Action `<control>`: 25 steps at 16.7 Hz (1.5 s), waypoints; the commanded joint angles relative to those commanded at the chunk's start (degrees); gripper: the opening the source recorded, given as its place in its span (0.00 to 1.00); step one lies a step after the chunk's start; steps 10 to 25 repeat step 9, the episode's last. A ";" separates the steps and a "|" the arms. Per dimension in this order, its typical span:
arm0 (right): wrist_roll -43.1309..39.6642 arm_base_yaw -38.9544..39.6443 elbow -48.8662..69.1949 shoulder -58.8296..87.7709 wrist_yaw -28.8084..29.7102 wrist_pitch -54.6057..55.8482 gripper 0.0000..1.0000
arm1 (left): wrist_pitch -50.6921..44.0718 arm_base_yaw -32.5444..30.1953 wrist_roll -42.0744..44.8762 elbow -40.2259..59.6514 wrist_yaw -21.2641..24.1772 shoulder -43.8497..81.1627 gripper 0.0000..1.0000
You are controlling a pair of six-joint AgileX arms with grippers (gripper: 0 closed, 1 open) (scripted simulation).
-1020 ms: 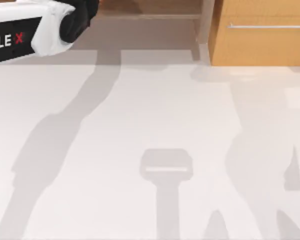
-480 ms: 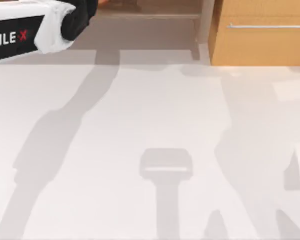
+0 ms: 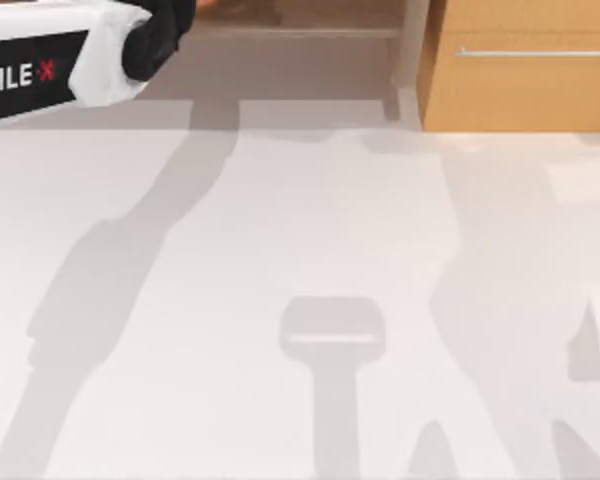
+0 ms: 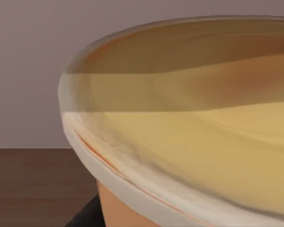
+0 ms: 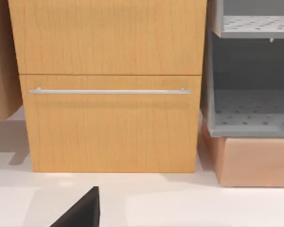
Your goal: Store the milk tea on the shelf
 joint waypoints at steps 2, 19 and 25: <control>0.00 0.00 0.00 0.00 0.00 0.00 1.00 | 0.00 0.00 0.00 0.00 0.00 0.00 0.90; 0.00 0.00 0.00 0.00 0.00 0.00 1.00 | 0.00 0.00 0.00 0.00 0.00 0.00 1.00; 0.00 0.00 0.00 0.00 0.00 0.00 1.00 | 0.00 0.00 0.00 0.00 0.00 0.00 1.00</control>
